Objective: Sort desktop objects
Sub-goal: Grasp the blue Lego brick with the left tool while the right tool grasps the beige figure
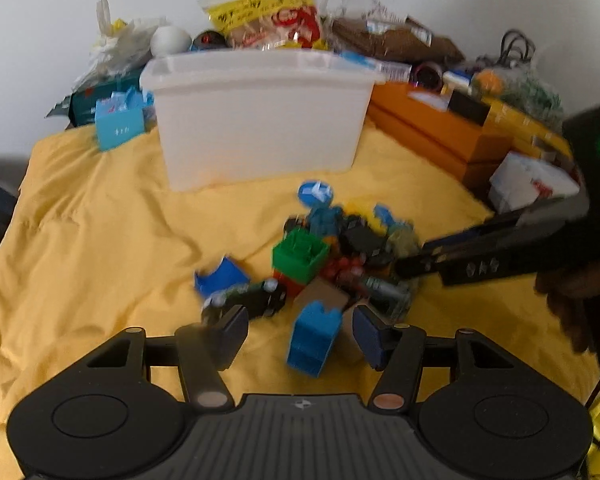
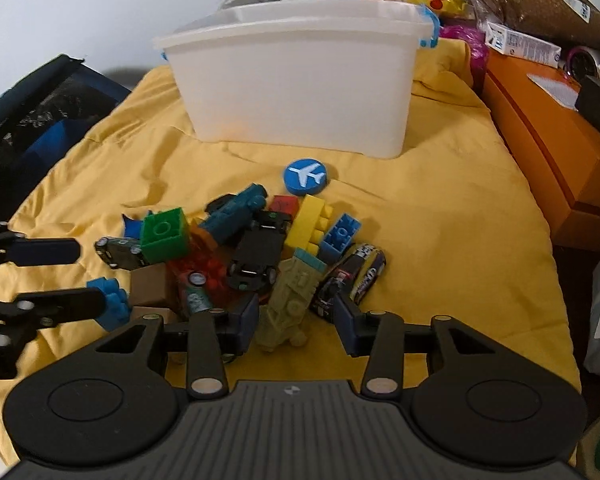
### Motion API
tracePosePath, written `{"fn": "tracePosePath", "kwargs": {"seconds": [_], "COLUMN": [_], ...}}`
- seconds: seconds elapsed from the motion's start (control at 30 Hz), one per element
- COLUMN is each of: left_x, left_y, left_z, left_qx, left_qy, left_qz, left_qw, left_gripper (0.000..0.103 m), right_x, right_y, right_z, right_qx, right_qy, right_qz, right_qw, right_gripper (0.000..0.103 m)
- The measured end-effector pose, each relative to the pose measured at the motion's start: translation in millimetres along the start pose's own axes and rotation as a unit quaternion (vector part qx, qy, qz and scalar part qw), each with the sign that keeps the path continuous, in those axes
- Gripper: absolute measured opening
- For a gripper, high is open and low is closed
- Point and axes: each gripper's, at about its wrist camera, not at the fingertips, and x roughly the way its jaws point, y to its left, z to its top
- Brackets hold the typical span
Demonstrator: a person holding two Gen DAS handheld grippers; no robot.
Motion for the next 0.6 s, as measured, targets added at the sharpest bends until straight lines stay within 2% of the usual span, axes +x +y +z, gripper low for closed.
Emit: {"fn": "tracePosePath", "kwargs": {"seconds": [0.1,0.2,0.23,0.3,0.4,0.57,0.6], "left_x": [7,17,20,24,23,15,13], "left_y": [2,-2,-3,-4,-5,3,6], "left_z": [-5,-5,-5,-5,-7,-5,-4], "left_qx": [-0.006,0.009,0.016,0.022,0.023,0.003,-0.003], "left_qy": [0.01,0.012,0.016,0.027,0.029,0.023,0.021], "left_qz": [0.008,0.006,0.005,-0.008,-0.016,-0.013,-0.01], "left_qw": [0.9999,0.9999,0.9997,0.9994,0.9992,0.9996,0.9997], "left_gripper": [0.062,0.062,0.058,0.032,0.031,0.031,0.031], "right_x": [5,9,11,14,11,-3,-5], "right_y": [1,2,2,0,0,-4,-5], "right_z": [0,1,2,2,3,2,1], "right_qx": [0.002,0.0,0.001,0.007,-0.001,-0.006,-0.007], "right_qy": [0.003,0.007,0.009,0.015,0.013,-0.006,-0.009], "right_qz": [-0.002,-0.002,-0.001,0.005,0.019,0.029,0.028], "right_qw": [1.0,1.0,1.0,1.0,1.0,1.0,1.0], "right_gripper": [0.047,0.046,0.046,0.045,0.033,0.028,0.023]}}
